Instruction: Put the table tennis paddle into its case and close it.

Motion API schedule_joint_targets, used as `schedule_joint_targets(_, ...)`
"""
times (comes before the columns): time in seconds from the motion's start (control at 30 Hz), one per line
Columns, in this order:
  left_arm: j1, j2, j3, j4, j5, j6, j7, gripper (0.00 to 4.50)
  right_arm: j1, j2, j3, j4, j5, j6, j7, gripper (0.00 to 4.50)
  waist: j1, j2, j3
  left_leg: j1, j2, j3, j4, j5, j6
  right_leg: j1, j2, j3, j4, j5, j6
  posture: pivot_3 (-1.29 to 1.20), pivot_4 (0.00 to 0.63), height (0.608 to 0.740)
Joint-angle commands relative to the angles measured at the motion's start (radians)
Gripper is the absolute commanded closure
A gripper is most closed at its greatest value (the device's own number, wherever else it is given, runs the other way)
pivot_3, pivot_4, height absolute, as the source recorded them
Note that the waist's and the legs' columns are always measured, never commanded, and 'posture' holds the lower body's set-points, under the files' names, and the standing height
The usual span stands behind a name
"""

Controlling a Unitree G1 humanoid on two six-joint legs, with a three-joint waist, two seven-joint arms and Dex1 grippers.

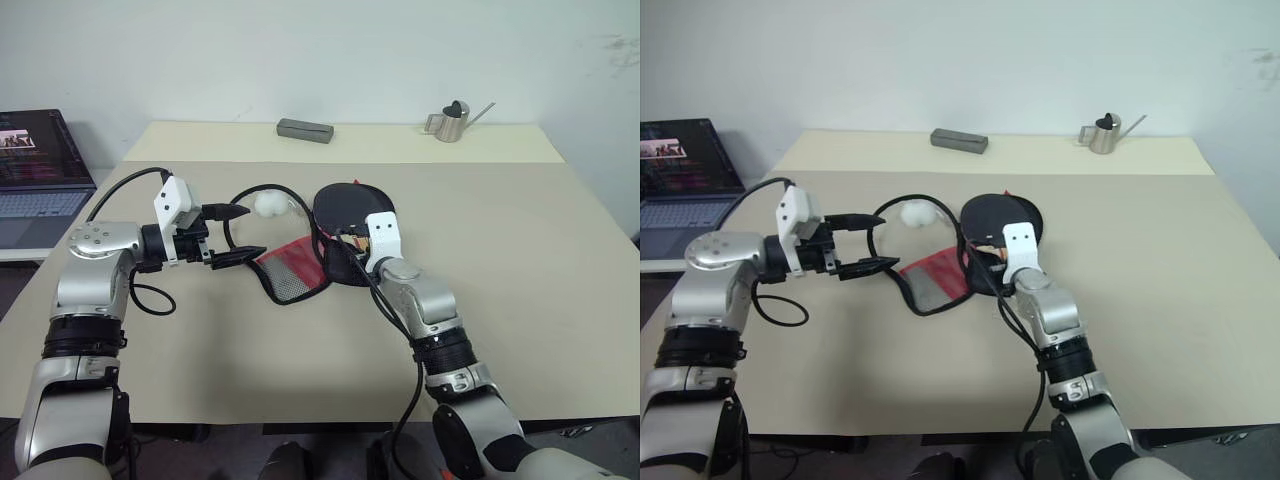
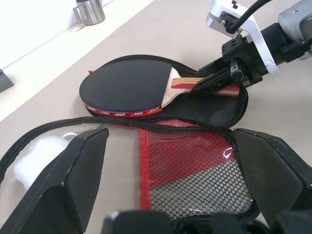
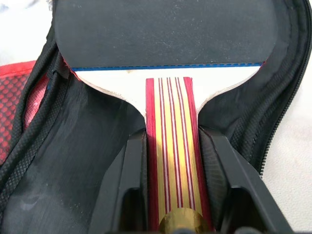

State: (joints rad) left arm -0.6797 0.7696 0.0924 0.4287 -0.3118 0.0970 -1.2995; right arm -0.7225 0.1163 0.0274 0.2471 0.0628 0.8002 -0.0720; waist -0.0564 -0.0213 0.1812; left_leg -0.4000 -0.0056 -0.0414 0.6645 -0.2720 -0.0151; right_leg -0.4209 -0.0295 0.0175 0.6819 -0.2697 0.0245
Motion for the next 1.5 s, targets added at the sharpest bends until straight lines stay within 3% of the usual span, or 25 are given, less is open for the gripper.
schedule_joint_targets(0.03, -0.008, 0.006, 0.012, -0.036, -0.012, -0.010, 0.002, 0.00, 0.003, 0.014, -0.016, -0.043, 0.007, -0.012, -0.011, 1.78, 0.000, 0.000, 0.000, 0.000, 0.000, 0.000, 0.000, 0.000, 0.000, 0.000, 0.000, 0.000, 0.000, 0.000, 0.000, 0.00, 0.150, 0.740)
schedule_joint_targets(0.2, -0.006, 0.006, 0.013, -0.039, -0.013, -0.009, 0.003, 0.00, 0.002, 0.007, 0.007, -0.046, -0.007, -0.007, -0.004, 0.04, 0.003, 0.000, 0.000, 0.000, 0.000, 0.000, 0.000, 0.000, 0.000, 0.000, 0.000, 0.000, 0.000, 0.000, 0.000, 0.00, 0.150, 0.740)
schedule_joint_targets(0.57, 0.001, -0.006, 0.024, -0.038, -0.023, 0.006, 0.021, 0.00, -0.002, -0.008, 0.011, -0.280, 0.070, 0.092, 0.093, 0.01, 0.001, 0.000, 0.000, 0.000, 0.000, 0.000, 0.000, 0.000, 0.000, 0.000, 0.000, 0.000, 0.000, 0.000, 0.000, 0.00, 0.150, 0.740)
schedule_joint_targets(0.93, 0.049, -0.023, 0.089, -0.029, -0.053, 0.051, 0.126, 0.00, 0.021, -0.180, -0.022, -0.554, 0.225, 0.261, 0.291, 0.01, 0.002, 0.000, 0.000, 0.000, 0.000, 0.000, 0.000, 0.000, 0.000, 0.000, 0.000, 0.000, 0.000, 0.000, 0.000, 0.00, 0.150, 0.740)
schedule_joint_targets(1.2, 0.102, 0.018, 0.159, 0.117, -0.008, -0.013, 0.259, 0.00, 0.038, -0.343, -0.065, -0.612, 0.310, 0.268, 0.411, 0.01, 0.003, 0.000, 0.000, 0.000, 0.000, -0.001, 0.000, 0.000, 0.000, 0.000, -0.001, -0.001, 0.000, 0.000, 0.000, 0.00, 0.150, 0.740)
schedule_joint_targets(1.5, 0.093, -0.003, 0.157, 0.272, 0.010, -0.028, 0.318, 0.00, 0.067, -0.327, -0.058, -0.659, 0.342, 0.252, 0.401, 0.01, 0.006, 0.000, 0.000, 0.000, 0.000, -0.001, 0.001, 0.000, 0.000, 0.000, -0.001, -0.001, 0.000, 0.000, 0.000, 0.00, 0.150, 0.740)
